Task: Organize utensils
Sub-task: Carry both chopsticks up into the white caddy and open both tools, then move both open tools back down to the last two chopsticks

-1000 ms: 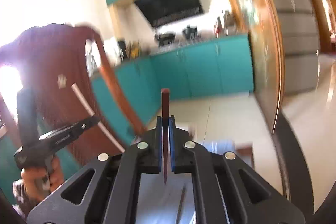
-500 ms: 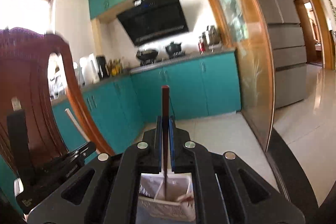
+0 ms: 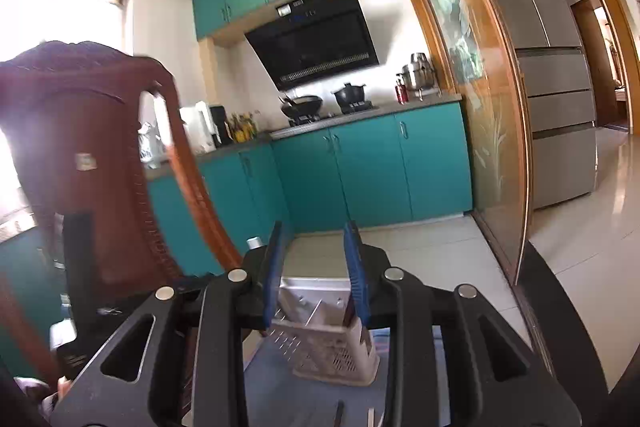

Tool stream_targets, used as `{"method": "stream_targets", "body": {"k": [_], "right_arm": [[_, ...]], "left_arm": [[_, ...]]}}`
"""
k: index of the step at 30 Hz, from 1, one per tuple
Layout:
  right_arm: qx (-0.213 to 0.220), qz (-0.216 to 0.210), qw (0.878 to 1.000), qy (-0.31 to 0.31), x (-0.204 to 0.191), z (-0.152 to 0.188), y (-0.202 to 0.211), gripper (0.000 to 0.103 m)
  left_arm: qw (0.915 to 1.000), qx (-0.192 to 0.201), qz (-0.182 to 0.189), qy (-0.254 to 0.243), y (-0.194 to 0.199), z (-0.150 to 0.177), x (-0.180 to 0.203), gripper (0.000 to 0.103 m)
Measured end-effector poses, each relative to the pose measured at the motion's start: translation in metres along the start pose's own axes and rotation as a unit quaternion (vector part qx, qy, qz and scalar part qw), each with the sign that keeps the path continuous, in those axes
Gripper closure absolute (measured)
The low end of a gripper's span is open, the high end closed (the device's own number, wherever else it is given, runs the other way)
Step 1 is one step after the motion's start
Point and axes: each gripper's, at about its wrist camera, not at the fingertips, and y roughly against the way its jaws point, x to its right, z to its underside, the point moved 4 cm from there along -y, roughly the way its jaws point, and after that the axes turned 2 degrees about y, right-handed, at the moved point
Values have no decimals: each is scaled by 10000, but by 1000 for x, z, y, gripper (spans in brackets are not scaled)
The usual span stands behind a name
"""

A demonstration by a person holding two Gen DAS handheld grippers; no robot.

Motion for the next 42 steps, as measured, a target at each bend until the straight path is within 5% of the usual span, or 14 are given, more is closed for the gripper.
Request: {"method": "stream_targets", "body": {"k": [3,5,9,12,17,19,23,31,38,42], "right_arm": [[-258,43,9996,104,10,31,28,71],[-803,239,9963,204,20,64,27,64],[-2714,630,9603,-157,52,157,-7,64],[-3317,719,9406,111,46,193,-22,64],[-4024,784,9112,400,25,228,-51,64],[-3988,906,9111,509,21,234,-52,66],[-3955,1079,9121,72,33,232,-44,97],[-3864,1064,9041,-1482,79,233,1,97],[-3715,1167,9111,-1349,82,222,8,84],[-3690,1222,9117,-1329,84,220,11,77]], "left_arm": [[9996,-249,91,-100,5,29,2,65],[9974,-673,110,-236,-1,60,5,65],[9901,-1342,89,-411,-19,110,3,65],[9838,-1770,91,-287,-28,134,-3,65],[9803,-1938,-23,-374,-30,146,-5,61],[9793,-1992,-20,-368,-29,153,-6,59],[9765,-2115,-38,-419,-31,158,-6,59],[9644,-2574,266,-549,-47,191,18,55],[9477,-3022,546,-865,-62,226,51,53],[9458,-2983,450,-1205,-61,235,58,53]]}}
